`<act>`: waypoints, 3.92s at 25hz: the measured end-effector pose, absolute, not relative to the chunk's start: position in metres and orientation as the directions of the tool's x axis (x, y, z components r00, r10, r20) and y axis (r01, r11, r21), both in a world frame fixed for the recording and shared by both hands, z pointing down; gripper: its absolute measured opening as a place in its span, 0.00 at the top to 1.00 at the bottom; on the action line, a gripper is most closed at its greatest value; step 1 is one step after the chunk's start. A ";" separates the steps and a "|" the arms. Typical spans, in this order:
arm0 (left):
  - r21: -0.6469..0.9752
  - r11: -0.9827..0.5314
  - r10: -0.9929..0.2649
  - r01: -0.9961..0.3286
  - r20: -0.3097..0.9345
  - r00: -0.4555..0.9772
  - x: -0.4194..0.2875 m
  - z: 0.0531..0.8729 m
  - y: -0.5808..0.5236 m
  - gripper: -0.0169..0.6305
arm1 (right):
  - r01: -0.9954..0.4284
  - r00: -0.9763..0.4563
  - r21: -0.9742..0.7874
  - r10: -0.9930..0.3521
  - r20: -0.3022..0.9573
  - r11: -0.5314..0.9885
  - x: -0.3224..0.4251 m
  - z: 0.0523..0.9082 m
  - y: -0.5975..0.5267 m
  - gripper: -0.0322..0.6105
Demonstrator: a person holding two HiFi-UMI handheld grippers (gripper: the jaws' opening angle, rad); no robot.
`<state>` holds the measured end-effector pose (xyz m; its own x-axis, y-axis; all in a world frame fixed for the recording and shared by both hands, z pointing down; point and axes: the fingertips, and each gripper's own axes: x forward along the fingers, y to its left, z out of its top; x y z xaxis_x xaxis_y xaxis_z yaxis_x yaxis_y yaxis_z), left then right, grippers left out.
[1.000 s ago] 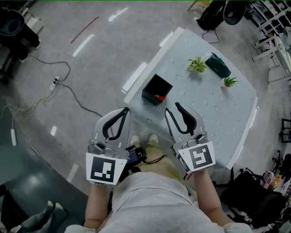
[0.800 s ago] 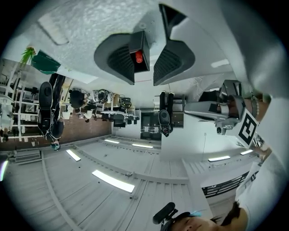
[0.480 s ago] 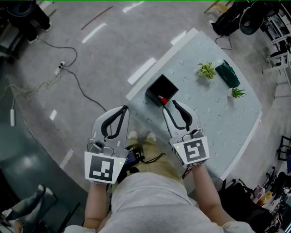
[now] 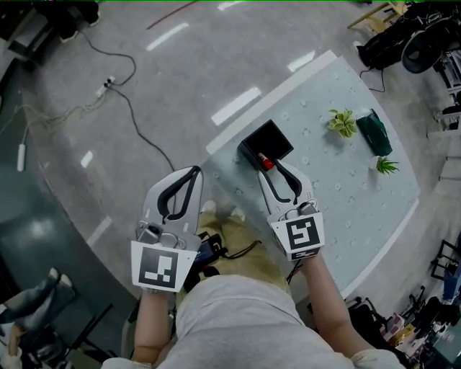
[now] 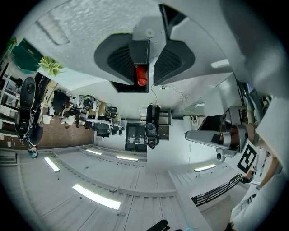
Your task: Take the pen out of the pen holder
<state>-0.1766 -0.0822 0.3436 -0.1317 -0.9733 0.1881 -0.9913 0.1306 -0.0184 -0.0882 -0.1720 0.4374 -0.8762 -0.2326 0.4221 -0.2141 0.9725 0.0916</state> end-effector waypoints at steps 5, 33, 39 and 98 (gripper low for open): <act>-0.017 0.165 -0.966 -0.986 0.197 -0.166 -0.178 0.347 -0.079 0.95 | -0.194 -0.881 0.084 -0.211 0.423 0.977 -0.091 0.443 -0.173 0.80; -0.062 0.087 -0.985 -0.994 0.146 -0.095 -0.175 0.314 -0.082 0.95 | -0.372 -0.900 0.081 -0.381 0.213 0.925 -0.087 0.359 -0.189 0.85; -0.078 0.022 -0.991 -0.997 0.129 -0.032 -0.169 0.304 -0.093 0.95 | -0.427 -0.893 0.060 -0.431 0.129 0.902 -0.080 0.323 -0.189 0.85; -0.124 -0.522 -0.853 -0.844 0.093 0.514 -0.035 0.285 -0.179 0.95 | -0.854 -0.499 0.068 -0.849 0.170 0.516 0.107 0.314 -0.190 0.85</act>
<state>-0.0353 -0.1791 0.2852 0.5142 -0.8525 0.0934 -0.8437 -0.5224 -0.1236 0.1072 -0.1903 0.3143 -0.4995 -0.8495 0.1700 -0.8541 0.5157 0.0676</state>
